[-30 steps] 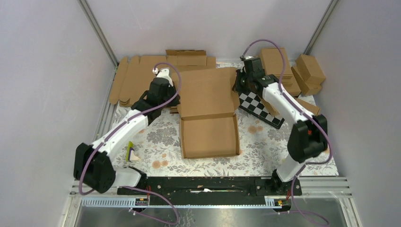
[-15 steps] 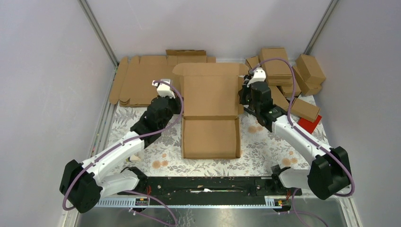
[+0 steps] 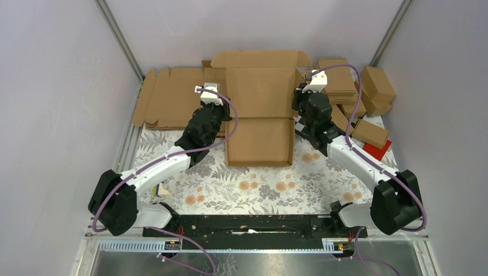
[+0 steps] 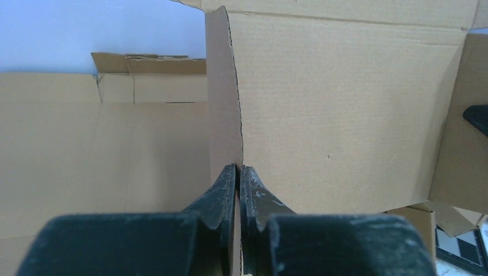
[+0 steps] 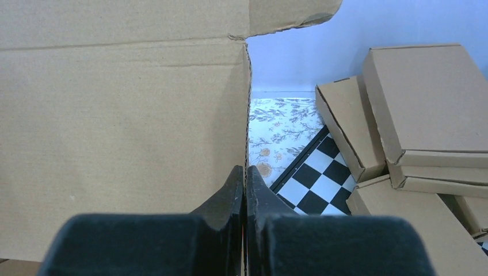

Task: Fold the paper box

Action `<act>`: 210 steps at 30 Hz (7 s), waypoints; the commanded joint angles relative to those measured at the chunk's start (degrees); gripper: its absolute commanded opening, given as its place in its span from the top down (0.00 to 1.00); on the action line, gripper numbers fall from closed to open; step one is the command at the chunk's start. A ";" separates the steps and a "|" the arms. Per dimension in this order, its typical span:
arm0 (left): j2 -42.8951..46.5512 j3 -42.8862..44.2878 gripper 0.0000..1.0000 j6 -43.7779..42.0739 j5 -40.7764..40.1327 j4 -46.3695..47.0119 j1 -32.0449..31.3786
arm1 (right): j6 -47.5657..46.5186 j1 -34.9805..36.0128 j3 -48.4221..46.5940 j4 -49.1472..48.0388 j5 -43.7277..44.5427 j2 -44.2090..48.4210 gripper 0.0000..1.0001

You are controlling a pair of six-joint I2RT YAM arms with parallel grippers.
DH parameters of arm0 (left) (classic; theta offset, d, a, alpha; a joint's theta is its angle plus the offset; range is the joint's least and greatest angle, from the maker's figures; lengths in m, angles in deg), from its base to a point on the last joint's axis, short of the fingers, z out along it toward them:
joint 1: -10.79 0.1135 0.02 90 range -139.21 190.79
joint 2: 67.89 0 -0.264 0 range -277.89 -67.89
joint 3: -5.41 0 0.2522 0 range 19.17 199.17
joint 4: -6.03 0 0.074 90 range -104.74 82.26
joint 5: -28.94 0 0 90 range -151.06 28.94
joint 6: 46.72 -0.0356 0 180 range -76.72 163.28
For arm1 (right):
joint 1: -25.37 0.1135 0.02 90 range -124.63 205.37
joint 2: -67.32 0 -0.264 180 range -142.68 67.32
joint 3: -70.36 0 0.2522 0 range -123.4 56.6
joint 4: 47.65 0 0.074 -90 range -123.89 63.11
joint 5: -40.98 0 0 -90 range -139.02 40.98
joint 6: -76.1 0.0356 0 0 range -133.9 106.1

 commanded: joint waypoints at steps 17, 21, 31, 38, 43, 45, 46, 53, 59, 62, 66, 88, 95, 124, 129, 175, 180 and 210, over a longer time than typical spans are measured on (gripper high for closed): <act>-1.86 -17.58 1.00 -0.30 14.20 31.35 -1.11 | -3.36 1.65 21.17 -37.90 -1.01 -5.72 0.99; -2.35 -20.22 1.00 -1.14 15.65 36.94 -1.11 | -3.11 1.73 22.32 -36.44 -7.49 -3.39 0.78; 0.30 -23.08 1.00 -4.21 16.74 35.52 -1.11 | 2.54 1.65 20.03 -0.90 -13.56 14.31 0.35; 1.47 -26.25 1.00 -4.75 18.57 38.51 -1.11 | 6.06 1.55 10.83 23.52 -9.83 18.77 0.13; 2.46 -27.42 1.00 -4.95 18.73 39.23 -1.19 | 8.24 -0.58 -5.44 50.16 -16.25 11.52 0.03; 2.86 -27.72 1.00 -5.15 18.99 39.39 -1.17 | 8.10 -1.43 -8.84 53.77 -20.37 9.76 0.02; 2.96 -27.76 1.00 -5.21 19.08 39.39 -1.19 | 8.34 -1.57 -9.03 53.90 -20.75 10.09 0.02; 3.38 -27.77 1.00 -5.39 18.82 39.57 -1.20 | 8.11 -3.46 -12.29 53.71 -17.11 9.20 0.07; 3.36 -27.77 1.00 -5.40 19.33 39.65 -1.19 | 8.45 -6.31 -15.57 54.80 -13.38 7.36 0.07; 3.15 -27.77 1.00 -5.47 19.69 39.53 -1.19 | 9.35 -7.41 -16.54 55.19 -12.97 6.65 0.14; 3.43 -27.77 1.00 -5.72 19.46 39.14 -1.20 | 10.07 -8.09 -16.00 55.20 -12.19 7.55 0.34; 9.05 -3.44 0.01 13.88 21.23 -20.17 9.92 | -5.31 -8.20 -5.42 40.21 -18.96 16.45 1.00; 0.85 8.11 0.01 13.23 51.59 -28.55 20.76 | -5.31 -8.20 -4.34 38.96 -20.99 16.98 1.00; -5.95 23.90 1.00 -0.91 37.29 -41.54 8.27 | 6.95 -8.20 -7.16 41.03 -20.03 14.37 1.00; -2.26 20.66 1.00 3.27 33.07 -33.87 4.43 | 17.68 -8.07 -9.32 38.81 -14.92 12.91 1.00; 20.31 -13.17 1.00 9.11 7.17 -27.57 -23.78 | 21.57 4.99 22.37 39.09 -1.51 37.46 0.82; 20.06 -12.89 1.00 9.48 6.97 -28.78 -23.78 | 22.36 4.99 22.07 39.09 -3.31 36.21 0.59; 12.50 -9.21 1.00 7.13 3.74 -29.79 -23.78 | -7.34 4.98 -7.56 57.82 -30.21 28.64 0.03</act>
